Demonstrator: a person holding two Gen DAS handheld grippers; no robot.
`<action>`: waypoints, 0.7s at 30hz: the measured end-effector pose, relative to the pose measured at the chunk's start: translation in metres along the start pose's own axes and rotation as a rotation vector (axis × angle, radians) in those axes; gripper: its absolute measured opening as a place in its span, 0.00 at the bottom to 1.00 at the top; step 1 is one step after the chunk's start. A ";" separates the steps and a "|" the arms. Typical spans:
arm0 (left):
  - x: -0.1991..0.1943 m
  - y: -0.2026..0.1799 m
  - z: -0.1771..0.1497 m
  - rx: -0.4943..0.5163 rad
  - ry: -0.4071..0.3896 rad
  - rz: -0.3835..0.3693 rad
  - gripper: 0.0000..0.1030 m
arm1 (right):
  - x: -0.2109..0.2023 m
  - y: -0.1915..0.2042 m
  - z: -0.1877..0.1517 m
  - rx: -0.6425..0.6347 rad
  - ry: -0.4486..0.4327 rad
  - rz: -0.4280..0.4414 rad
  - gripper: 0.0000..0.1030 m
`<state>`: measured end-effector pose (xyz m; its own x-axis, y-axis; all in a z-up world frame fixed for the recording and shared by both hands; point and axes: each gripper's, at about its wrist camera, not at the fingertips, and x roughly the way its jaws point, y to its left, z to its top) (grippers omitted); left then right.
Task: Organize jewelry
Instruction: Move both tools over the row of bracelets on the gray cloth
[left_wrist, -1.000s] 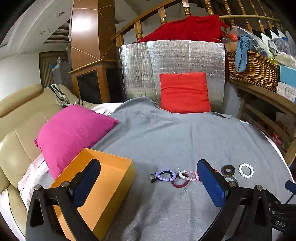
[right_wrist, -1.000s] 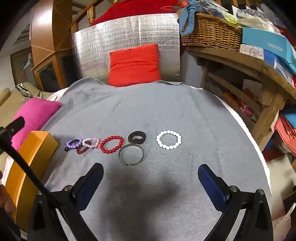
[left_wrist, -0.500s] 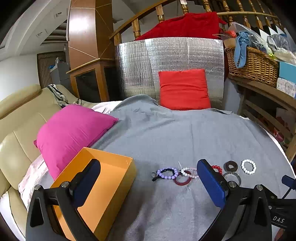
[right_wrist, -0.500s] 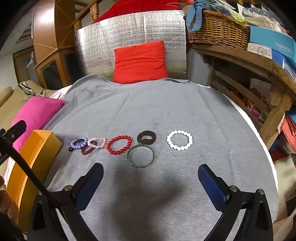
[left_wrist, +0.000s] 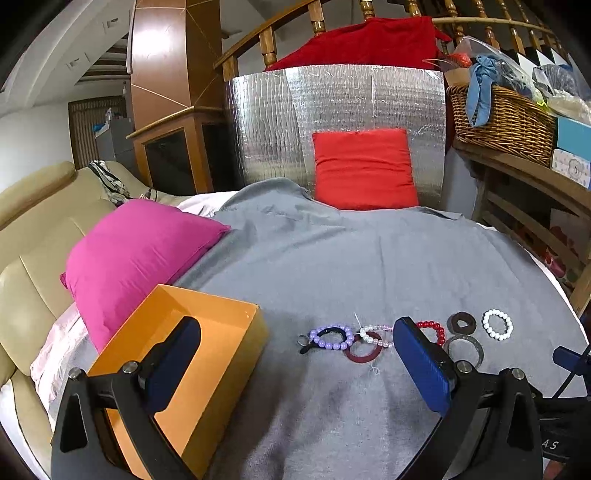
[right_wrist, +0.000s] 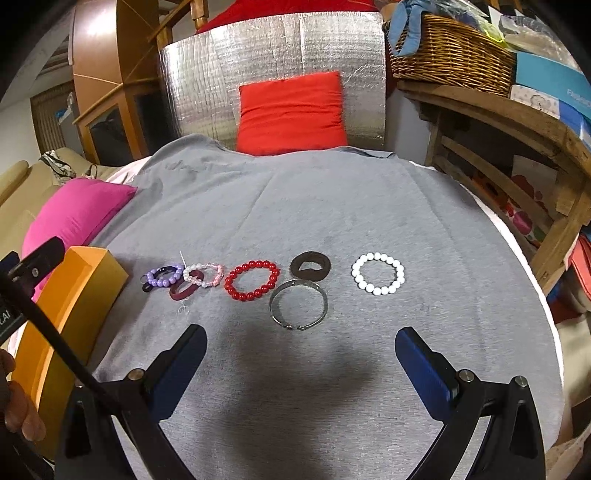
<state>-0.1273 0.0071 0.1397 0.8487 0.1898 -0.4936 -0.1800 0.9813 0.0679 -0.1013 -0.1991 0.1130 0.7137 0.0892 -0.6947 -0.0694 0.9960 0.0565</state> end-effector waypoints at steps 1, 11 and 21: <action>0.000 0.000 0.000 -0.001 0.000 -0.004 1.00 | 0.001 0.001 0.000 -0.003 0.003 0.000 1.00; 0.006 -0.005 0.002 0.006 0.010 -0.008 1.00 | 0.010 0.005 -0.001 -0.019 0.021 0.000 1.00; 0.047 -0.009 -0.013 0.000 0.149 -0.082 1.00 | 0.033 -0.005 -0.001 -0.003 0.088 0.010 0.98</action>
<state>-0.0925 0.0068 0.1047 0.7773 0.1026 -0.6207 -0.1134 0.9933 0.0221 -0.0784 -0.2007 0.0887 0.6486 0.0980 -0.7548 -0.0782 0.9950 0.0620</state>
